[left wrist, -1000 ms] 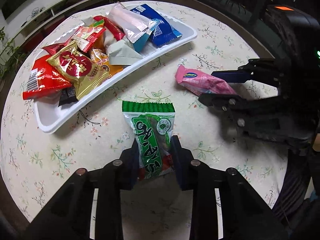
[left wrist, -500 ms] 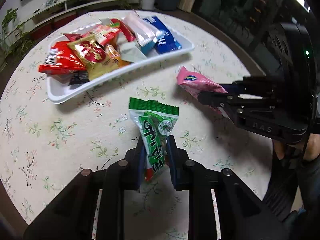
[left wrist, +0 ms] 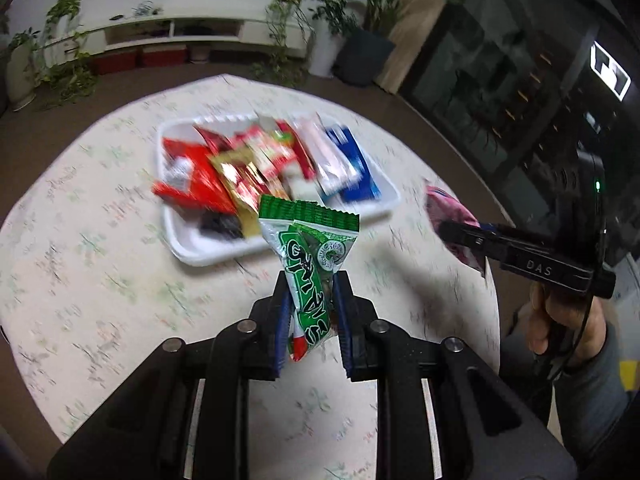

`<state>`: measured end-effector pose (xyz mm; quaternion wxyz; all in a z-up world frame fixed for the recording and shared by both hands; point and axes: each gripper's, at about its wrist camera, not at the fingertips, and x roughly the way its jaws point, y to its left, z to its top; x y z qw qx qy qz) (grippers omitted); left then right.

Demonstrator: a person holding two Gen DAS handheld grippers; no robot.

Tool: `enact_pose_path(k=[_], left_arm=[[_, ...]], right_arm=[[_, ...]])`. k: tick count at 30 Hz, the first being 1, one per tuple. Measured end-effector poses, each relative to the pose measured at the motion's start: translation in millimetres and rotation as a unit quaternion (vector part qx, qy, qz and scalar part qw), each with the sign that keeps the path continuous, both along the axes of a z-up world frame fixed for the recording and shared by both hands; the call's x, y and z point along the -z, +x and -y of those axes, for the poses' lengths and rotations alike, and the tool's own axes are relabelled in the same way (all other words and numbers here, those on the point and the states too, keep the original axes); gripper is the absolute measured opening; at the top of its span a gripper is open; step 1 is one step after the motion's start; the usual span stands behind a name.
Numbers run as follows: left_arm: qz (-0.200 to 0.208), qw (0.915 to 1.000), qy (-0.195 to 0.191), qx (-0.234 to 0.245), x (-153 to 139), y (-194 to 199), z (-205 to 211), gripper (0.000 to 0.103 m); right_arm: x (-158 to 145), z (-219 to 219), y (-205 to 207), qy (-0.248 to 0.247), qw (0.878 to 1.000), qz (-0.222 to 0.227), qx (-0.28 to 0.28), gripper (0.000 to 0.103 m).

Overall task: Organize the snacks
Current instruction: 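Carry the green packet with the left tool while the right tool carries the pink bar over the tray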

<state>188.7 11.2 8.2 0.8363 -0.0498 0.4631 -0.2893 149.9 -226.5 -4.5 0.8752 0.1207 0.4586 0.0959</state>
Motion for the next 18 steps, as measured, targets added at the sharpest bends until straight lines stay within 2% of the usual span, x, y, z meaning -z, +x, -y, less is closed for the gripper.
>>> enact_pose_path(k=[7, 11, 18], left_arm=[[0.019, 0.9990, -0.019, -0.036, -37, 48, -20, 0.018], [0.025, 0.9989, -0.014, -0.036, -50, 76, -12, 0.018], [0.011, 0.9993, -0.007, -0.035, -42, 128, 18, 0.018]], right_arm=[[-31, 12, 34, 0.009, 1.000, 0.025, 0.012, 0.021], [-45, 7, 62, 0.015, 0.999, 0.036, 0.004, 0.021], [-40, 1, 112, 0.025, 0.999, 0.024, 0.004, 0.021]])
